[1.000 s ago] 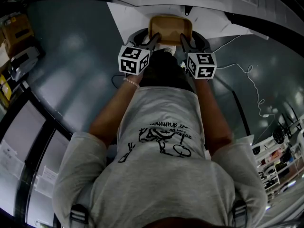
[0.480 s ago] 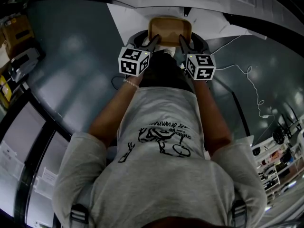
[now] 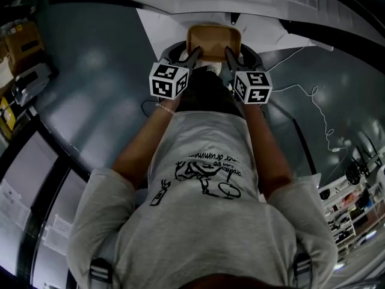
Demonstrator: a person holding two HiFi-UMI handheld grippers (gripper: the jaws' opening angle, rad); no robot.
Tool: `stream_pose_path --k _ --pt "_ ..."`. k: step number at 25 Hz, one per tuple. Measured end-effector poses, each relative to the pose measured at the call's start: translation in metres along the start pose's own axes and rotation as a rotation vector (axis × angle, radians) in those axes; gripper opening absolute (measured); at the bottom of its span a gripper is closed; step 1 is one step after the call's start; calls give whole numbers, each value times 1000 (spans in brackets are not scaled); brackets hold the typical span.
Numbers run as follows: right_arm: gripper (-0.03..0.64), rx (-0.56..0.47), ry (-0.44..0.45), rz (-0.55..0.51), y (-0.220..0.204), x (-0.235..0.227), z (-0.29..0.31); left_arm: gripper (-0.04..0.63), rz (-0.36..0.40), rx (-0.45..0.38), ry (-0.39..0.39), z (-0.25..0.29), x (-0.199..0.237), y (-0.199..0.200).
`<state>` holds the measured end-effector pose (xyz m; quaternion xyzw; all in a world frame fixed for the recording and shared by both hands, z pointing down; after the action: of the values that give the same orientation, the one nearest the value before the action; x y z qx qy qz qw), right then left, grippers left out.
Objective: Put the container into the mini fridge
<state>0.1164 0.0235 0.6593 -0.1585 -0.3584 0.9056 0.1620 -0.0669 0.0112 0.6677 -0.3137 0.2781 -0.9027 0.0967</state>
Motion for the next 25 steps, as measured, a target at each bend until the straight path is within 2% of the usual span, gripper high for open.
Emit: stream_pose_path --k 25 --pt "178 -61 -2 -24 47 8 -39 170 -9 -60 -5 -34 -26 38"
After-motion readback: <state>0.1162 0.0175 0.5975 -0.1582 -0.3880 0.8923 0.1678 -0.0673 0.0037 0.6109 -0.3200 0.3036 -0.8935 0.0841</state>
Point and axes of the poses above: the fingertips, and each gripper's own axes: z forward along the fingers, x to its left, y out of its top, the point moved 6 cm from there along -z, backward along the fingers, and after that the axes turned 9 degrees about -z, right-handed, at the moved point
